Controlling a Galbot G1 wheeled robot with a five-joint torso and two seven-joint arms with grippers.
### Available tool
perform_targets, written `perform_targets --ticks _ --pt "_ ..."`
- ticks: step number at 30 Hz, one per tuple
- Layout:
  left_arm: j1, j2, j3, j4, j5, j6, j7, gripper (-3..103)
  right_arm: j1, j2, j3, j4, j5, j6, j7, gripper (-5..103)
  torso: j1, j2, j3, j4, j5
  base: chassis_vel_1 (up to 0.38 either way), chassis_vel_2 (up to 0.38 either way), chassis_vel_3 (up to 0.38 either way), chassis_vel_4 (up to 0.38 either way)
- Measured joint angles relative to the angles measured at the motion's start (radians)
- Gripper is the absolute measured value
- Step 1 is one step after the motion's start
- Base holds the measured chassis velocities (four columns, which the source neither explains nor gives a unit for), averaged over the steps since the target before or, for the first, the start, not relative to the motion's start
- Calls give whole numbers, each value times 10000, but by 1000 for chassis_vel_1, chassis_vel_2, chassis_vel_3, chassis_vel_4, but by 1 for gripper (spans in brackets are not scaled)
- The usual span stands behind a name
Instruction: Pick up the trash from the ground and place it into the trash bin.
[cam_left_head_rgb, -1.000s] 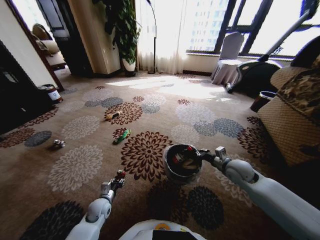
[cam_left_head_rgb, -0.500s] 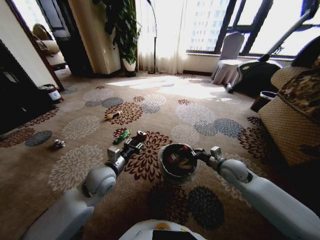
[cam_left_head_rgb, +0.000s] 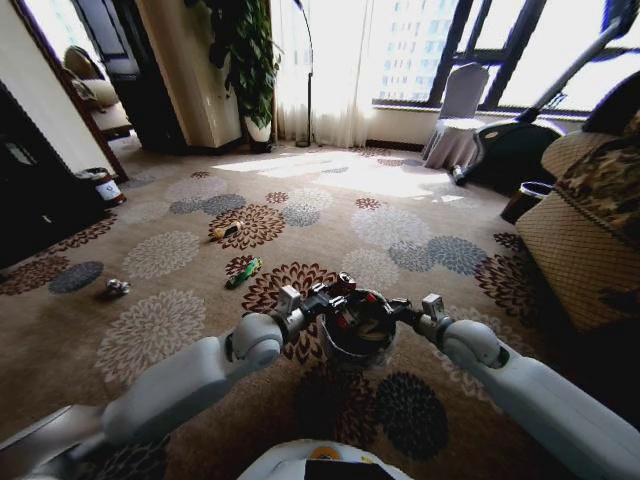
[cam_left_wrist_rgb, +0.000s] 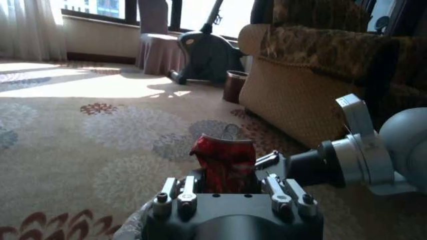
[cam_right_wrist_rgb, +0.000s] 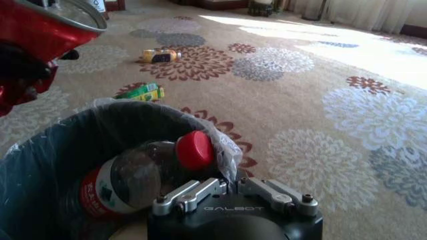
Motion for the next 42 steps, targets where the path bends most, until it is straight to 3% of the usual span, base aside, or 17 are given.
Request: perform_targets --ticks 8,9,11,12,15,19,24,27,28,30,31,33,35,37,40,42 --pt "95 220 223 -253 -229 474 -161 41 105 168 20 -263 82 -17 7 3 0 0 0 2 0 0 0 0 0" --pt "184 240 192 -56 -95 502 11 48 170 228 -98 -254 128 -22 5 3 0 0 0 4 -4 0 0 0 0" --pt "200 244 166 -9 -61 502 79 48 184 236 -122 -247 145 -28 1 3 0 -1 0 5 -3 0 0 0 0" --pt "218 250 99 86 -2 500 227 59 209 238 -153 -240 161 -37 0 3 0 0 0 4 -2 0 0 0 0" --pt "256 246 15 192 30 467 419 64 224 208 -152 -209 186 -37 6 3 0 0 0 3 -3 0 0 0 0" --pt "622 254 -218 52 134 416 799 86 162 46 -21 -141 255 -37 6 3 0 0 -1 3 -4 0 0 0 0" --pt "1041 210 -727 -21 335 227 658 98 86 3 101 -88 268 -33 3 3 0 0 -1 2 -1 0 0 0 0" --pt "1989 -75 -2715 30 494 595 -396 100 -22 3 184 71 257 -26 5 3 0 0 -2 0 -3 0 0 0 0" --pt "1989 -75 -2715 30 494 595 -396 100 -22 3 184 71 257 -26 5 3 0 0 -2 0 -3 0 0 0 0" --pt "2731 -144 -4146 325 682 998 -1069 100 -71 24 184 130 217 -26 -1 3 0 0 -1 2 -4 0 0 0 0" --pt "2994 -100 -4583 447 800 1044 -1100 100 -77 33 186 129 194 -22 0 3 0 0 -1 3 -5 0 0 0 0" --pt "3798 156 -5747 805 1216 976 -796 100 -80 41 234 98 118 -17 -1 3 0 0 -1 3 -5 0 0 0 0" --pt "4033 227 -6031 914 1371 866 -681 100 -79 28 246 87 100 -17 1 3 0 0 -1 4 -2 0 0 0 0" --pt "5016 325 -6891 1265 2077 391 -300 100 -62 -32 250 63 67 -14 3 3 0 -1 -1 4 -6 0 0 0 0" --pt "5843 186 -7419 1438 2524 164 -63 100 -38 -80 250 52 76 -11 2 3 0 0 -1 4 -4 0 0 0 0" --pt "6443 -27 -7718 1881 3176 -294 434 100 -15 -106 272 11 212 -12 3 3 0 0 -2 4 -3 0 0 0 0"
